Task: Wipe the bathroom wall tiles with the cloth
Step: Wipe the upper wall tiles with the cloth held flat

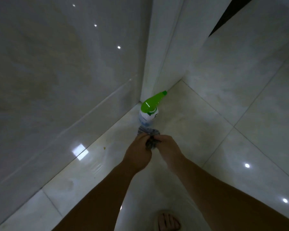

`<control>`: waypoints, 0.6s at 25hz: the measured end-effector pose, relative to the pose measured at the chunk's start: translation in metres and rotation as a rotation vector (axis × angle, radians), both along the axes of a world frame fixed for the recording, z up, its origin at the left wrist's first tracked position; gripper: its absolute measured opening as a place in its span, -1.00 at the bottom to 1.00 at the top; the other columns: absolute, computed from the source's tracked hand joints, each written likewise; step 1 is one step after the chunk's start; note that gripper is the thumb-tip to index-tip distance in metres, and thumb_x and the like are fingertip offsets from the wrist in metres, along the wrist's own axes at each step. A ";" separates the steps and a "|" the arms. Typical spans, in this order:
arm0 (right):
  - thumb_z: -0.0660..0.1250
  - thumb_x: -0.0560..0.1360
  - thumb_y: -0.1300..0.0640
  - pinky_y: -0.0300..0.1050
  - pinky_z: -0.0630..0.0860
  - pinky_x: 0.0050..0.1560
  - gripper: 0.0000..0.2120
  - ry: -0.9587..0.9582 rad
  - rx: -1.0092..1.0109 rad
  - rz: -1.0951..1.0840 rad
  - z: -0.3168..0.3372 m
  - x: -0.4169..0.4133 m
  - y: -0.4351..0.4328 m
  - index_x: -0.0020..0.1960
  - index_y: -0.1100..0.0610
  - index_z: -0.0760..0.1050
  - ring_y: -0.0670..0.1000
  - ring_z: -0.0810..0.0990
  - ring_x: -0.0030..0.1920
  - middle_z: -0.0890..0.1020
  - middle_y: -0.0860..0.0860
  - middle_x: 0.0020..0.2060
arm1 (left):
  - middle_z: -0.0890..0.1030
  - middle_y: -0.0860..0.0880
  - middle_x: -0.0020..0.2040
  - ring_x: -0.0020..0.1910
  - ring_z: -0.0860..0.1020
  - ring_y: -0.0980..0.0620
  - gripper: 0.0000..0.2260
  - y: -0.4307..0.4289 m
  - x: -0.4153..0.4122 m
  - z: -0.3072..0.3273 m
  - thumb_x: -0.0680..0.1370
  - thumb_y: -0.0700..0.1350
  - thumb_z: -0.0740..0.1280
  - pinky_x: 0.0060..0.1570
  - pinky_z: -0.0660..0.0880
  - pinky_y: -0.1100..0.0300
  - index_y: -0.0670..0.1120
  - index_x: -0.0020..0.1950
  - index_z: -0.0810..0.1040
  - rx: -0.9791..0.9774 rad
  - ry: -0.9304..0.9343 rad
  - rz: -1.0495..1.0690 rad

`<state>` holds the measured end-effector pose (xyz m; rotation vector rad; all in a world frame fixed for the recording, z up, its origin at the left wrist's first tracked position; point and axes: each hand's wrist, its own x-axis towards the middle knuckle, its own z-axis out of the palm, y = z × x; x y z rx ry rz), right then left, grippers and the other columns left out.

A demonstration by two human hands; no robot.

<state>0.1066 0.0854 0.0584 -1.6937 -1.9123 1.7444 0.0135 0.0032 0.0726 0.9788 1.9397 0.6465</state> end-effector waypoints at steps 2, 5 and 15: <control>0.20 0.47 0.52 -0.27 0.42 -0.24 -0.66 0.039 -0.063 -0.060 0.063 0.006 -0.010 -0.27 0.27 0.67 -0.05 0.57 -0.32 0.63 0.05 -0.37 | 0.53 -0.10 0.23 0.26 0.49 -0.05 -0.68 -0.014 -0.004 0.072 0.57 -0.33 0.30 0.21 0.31 0.36 -0.15 0.32 0.51 0.075 -0.106 0.124; 0.28 0.50 0.39 -0.24 0.39 -0.16 -0.81 0.009 -0.018 -0.046 0.180 0.001 -0.024 -0.16 0.25 0.65 -0.02 0.56 -0.26 0.61 0.01 -0.29 | 0.59 -0.04 0.03 0.00 0.58 0.10 -0.71 -0.033 -0.017 0.206 0.55 -0.38 0.33 -0.03 0.44 0.46 -0.06 0.18 0.55 0.133 -0.320 0.306; 0.20 0.51 0.45 0.08 0.56 0.18 -0.68 0.540 -0.275 0.108 0.597 -0.039 -0.060 0.20 0.25 0.54 0.20 0.65 0.06 0.63 0.28 0.09 | 0.66 -0.14 -0.10 -0.29 0.64 0.24 -0.76 -0.073 -0.056 0.635 0.53 -0.49 0.25 -0.19 0.58 0.34 -0.29 0.11 0.62 0.407 -0.206 0.290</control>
